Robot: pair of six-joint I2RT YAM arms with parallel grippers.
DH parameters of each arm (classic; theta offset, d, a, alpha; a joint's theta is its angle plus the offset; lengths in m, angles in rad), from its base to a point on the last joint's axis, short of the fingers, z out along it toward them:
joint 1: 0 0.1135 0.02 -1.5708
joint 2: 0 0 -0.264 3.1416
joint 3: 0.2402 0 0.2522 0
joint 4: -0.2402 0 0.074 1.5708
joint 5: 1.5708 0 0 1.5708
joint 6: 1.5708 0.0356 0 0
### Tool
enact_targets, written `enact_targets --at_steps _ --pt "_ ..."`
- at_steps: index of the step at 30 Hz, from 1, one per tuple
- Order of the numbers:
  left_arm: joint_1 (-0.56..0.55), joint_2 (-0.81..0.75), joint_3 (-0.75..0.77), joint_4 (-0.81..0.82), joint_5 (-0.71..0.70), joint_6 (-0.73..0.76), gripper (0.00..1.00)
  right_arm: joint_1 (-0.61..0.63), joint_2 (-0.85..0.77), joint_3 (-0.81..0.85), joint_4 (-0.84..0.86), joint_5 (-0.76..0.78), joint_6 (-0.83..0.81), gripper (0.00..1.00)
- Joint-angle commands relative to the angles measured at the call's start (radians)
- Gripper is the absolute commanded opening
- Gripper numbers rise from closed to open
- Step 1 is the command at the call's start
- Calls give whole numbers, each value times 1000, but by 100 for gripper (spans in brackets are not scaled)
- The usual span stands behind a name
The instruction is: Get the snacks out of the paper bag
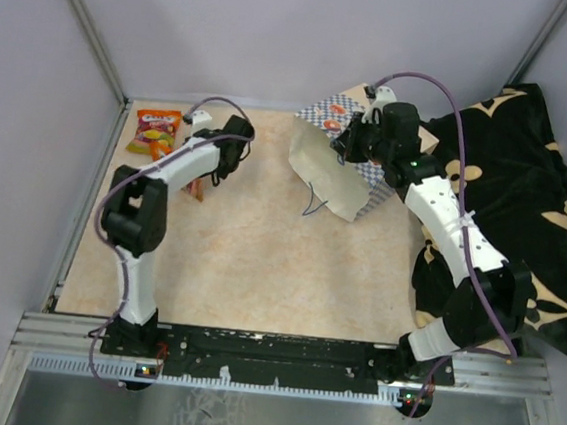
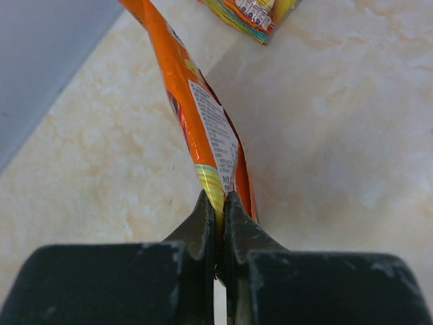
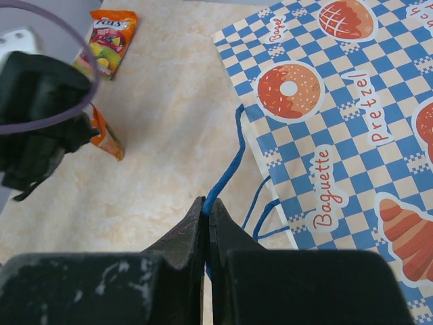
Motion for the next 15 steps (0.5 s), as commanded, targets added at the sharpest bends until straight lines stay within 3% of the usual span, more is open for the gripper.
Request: enact_targets --at_steps 1,3,7,15 --pt "-48 242 240 -419 -320 -105 0 5 -6 15 20 -9 -2 0" --pt "-82 339 316 -615 -438 -241 0 4 -10 9 17 -5 -5 0" --pt "-171 442 290 -671 -608 -189 0 4 -11 0 15 -1 -12 0" --pt "-267 518 349 -670 -595 -86 0 4 -4 -8 29 -15 -13 0"
